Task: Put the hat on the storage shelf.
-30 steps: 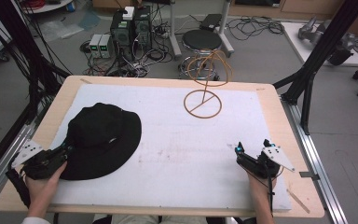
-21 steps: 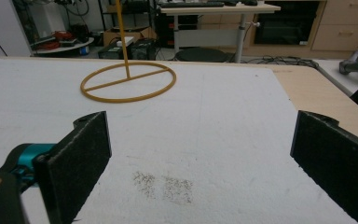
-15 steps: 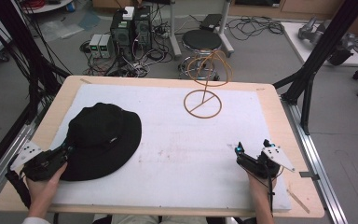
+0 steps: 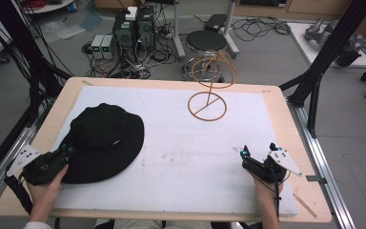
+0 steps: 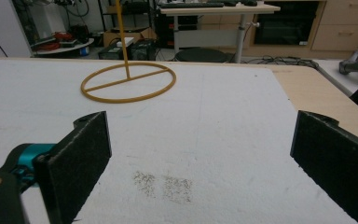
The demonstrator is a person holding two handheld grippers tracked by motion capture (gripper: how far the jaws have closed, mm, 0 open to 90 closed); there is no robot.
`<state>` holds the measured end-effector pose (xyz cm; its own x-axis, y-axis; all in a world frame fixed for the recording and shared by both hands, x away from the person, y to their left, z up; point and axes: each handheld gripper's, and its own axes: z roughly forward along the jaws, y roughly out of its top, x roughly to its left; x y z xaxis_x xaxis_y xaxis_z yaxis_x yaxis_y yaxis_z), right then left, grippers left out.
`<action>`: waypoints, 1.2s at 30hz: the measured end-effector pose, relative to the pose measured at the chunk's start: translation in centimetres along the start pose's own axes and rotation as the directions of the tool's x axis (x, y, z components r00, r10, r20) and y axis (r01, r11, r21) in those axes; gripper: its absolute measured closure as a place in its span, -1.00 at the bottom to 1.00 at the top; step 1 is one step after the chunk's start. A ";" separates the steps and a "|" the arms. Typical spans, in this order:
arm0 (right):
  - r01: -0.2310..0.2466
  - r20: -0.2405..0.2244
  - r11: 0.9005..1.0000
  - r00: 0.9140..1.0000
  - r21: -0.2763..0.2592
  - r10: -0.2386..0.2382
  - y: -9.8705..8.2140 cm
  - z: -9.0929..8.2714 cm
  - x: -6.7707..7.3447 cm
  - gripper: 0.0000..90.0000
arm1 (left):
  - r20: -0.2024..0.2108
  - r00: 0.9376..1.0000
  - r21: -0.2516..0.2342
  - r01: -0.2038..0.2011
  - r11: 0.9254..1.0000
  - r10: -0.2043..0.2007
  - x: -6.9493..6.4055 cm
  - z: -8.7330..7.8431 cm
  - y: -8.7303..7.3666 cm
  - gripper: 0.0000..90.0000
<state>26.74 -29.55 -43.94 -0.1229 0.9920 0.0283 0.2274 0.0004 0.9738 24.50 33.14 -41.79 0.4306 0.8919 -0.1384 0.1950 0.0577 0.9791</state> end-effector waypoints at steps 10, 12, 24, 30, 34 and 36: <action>-0.005 0.001 1.000 1.000 0.001 0.005 0.0 -0.1 -0.1 -0.91 | 0.007 1.000 -0.027 0.002 1.000 -0.001 -0.2 -0.2 0.5 0.94; -0.001 0.001 1.000 1.000 0.002 0.001 0.0 -0.1 0.0 -0.91 | 0.009 1.000 -0.035 0.002 0.999 -0.001 -0.3 -0.2 0.7 0.94; 0.001 0.008 1.000 1.000 -0.003 -0.001 0.0 -0.2 -0.1 -0.91 | 0.046 0.998 -0.088 0.039 0.995 -0.035 -1.1 0.5 1.6 0.94; 0.000 0.010 1.000 1.000 -0.002 0.000 0.0 -0.3 -0.1 -0.91 | 0.050 0.998 -0.122 0.043 0.992 -0.037 -1.5 0.5 2.1 0.94; 0.005 0.011 1.000 1.000 -0.007 -0.005 0.0 -0.3 -0.1 -0.91 | 0.054 0.997 -0.163 0.060 0.985 -0.051 -1.6 0.4 2.7 0.94; 0.005 0.017 1.000 1.000 -0.012 -0.005 0.0 -0.4 -0.1 -0.91 | 0.053 0.997 -0.178 0.061 0.982 -0.052 -1.8 0.5 2.9 0.94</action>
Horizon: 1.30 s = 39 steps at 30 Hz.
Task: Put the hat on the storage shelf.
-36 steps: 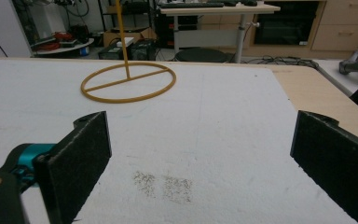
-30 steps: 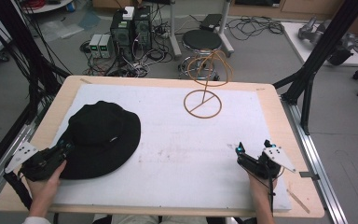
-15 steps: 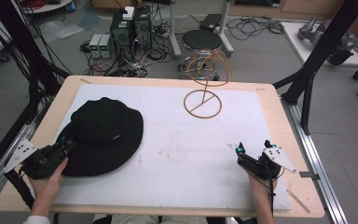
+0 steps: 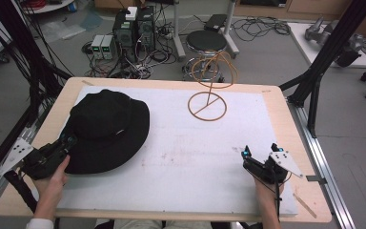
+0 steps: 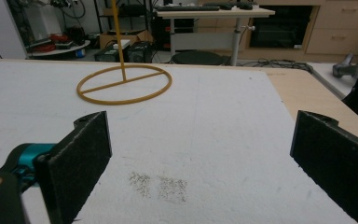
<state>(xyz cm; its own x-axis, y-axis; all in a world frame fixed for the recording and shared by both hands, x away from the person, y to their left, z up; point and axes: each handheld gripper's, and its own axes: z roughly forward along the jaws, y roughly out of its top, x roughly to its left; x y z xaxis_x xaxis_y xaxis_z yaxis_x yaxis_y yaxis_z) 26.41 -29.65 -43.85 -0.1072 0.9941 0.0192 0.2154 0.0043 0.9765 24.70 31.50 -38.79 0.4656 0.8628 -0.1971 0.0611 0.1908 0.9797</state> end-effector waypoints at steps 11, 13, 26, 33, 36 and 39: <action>-0.004 0.007 1.000 1.000 -0.003 0.004 0.0 -0.1 0.0 -0.91 | 0.044 0.999 -0.086 -0.019 0.996 0.023 -1.7 1.3 1.7 0.94; -0.005 0.008 1.000 1.000 -0.009 0.005 0.0 -0.1 0.0 -0.91 | 0.047 0.998 -0.100 -0.037 0.994 0.041 -2.0 1.6 2.2 0.94; -0.009 0.007 1.000 1.000 -0.009 0.010 0.0 -0.1 -0.1 -0.91 | 0.132 0.991 -0.230 0.044 0.972 -0.013 -3.3 3.7 5.1 0.94; -0.008 0.003 1.000 1.000 -0.007 0.008 0.0 -0.1 -0.1 -0.91 | 0.167 0.986 -0.257 0.047 0.965 -0.004 -4.6 5.8 6.2 0.94; -0.015 0.000 1.000 1.000 -0.007 0.015 0.0 -0.1 0.0 -0.91 | 0.182 0.983 -0.264 0.044 0.964 0.005 -5.1 6.5 6.5 0.94; -0.011 -0.001 1.000 1.000 -0.013 0.011 0.0 -0.1 -0.1 -0.91 | 0.184 0.983 -0.260 0.033 0.965 0.016 -5.5 7.2 6.7 0.94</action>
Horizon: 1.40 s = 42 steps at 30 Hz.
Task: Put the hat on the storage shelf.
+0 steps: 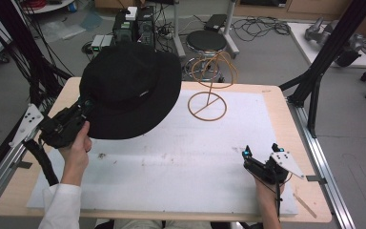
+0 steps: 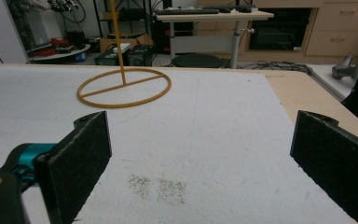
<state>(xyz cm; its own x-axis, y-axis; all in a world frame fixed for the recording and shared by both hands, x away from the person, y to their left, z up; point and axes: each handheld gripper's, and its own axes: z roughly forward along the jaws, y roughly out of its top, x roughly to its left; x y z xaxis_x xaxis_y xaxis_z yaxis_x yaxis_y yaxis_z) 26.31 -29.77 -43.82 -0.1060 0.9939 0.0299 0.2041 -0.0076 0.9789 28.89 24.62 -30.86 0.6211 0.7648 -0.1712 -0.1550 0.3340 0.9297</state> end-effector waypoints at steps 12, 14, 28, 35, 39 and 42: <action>-0.008 -0.006 1.000 1.000 0.003 0.008 0.0 0.0 0.1 -0.91 | 0.028 1.000 0.015 -0.010 1.000 0.010 -1.4 4.7 -0.4 0.94; 0.002 -0.008 1.000 1.000 0.002 -0.002 0.0 0.0 0.1 -0.91 | 0.031 0.999 0.021 -0.011 1.000 0.010 -1.6 5.4 -0.5 0.94; 0.002 -0.022 1.000 1.000 0.001 -0.002 -0.1 -0.2 0.2 -0.91 | 0.045 0.999 0.050 -0.007 0.999 0.005 -2.1 10.3 -0.9 0.94; 0.000 -0.027 1.000 1.000 0.005 0.001 -0.1 -0.2 0.2 -0.91 | 0.065 0.998 0.058 0.001 0.998 -0.005 -2.8 12.8 -1.2 0.93; 0.003 -0.028 1.000 1.000 0.000 -0.003 -0.1 -0.2 0.1 -0.91 | 0.090 0.996 0.068 -0.006 0.998 0.000 -3.8 14.3 -1.7 0.93; 0.002 -0.030 1.000 1.000 0.003 -0.002 -0.1 -0.3 0.1 -0.91 | 0.108 0.994 0.074 -0.017 0.997 0.009 -4.5 15.5 -1.9 0.93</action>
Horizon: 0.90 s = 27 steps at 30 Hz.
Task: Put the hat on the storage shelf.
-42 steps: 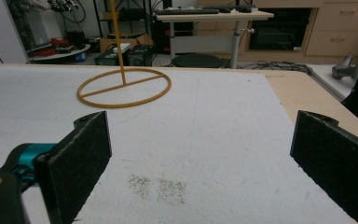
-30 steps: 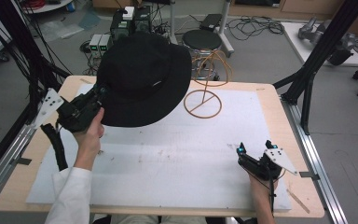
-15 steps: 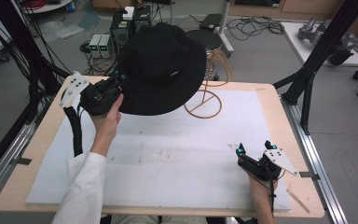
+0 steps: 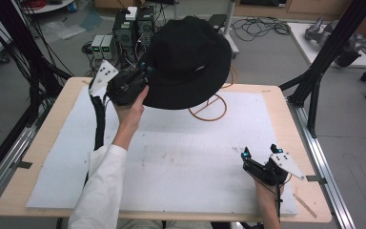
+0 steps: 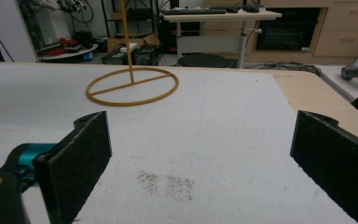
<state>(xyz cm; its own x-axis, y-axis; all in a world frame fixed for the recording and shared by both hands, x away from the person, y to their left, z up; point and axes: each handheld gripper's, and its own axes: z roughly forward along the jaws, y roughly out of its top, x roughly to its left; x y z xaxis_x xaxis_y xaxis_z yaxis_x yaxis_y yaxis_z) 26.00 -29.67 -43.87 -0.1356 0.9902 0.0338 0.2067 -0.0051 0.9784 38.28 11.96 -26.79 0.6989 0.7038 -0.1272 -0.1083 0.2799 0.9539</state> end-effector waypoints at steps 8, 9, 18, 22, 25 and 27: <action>-0.009 0.005 1.000 1.000 0.002 0.009 0.0 0.1 -0.1 -0.91 | 0.026 1.000 0.013 -0.018 1.000 0.018 -1.5 4.0 0.0 0.93; -0.011 0.003 1.000 1.000 0.002 0.011 0.0 0.1 -0.2 -0.91 | 0.029 0.999 0.016 -0.021 1.000 0.021 -1.6 4.4 0.0 0.93; -0.033 0.003 0.999 0.999 0.003 0.033 -0.1 0.0 -0.5 -0.91 | 0.012 1.000 0.017 0.027 0.999 -0.027 -1.9 8.0 -0.5 0.93; -0.035 0.003 0.999 0.999 0.003 0.035 -0.1 0.1 -0.5 -0.91 | 0.008 1.000 0.025 0.029 0.999 -0.029 -2.3 9.5 -0.7 0.93; -0.033 -0.001 0.999 0.999 0.001 0.033 -0.1 0.0 -0.4 -0.91 | -0.010 1.000 0.044 0.029 0.999 -0.029 -2.2 10.4 -0.9 0.93; -0.028 -0.001 1.000 1.000 0.002 0.028 -0.1 0.0 -0.4 -0.91 | -0.015 0.999 0.051 0.032 0.998 -0.031 -2.1 10.9 -1.1 0.93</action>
<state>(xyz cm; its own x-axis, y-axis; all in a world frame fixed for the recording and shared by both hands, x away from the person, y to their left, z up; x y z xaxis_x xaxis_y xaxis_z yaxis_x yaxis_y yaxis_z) 26.08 -30.06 -43.97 -0.1302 0.9896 0.0616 0.2124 -0.0329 0.9766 44.61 3.05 -24.57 0.6913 0.7045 -0.1608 -0.0499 0.2685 0.9620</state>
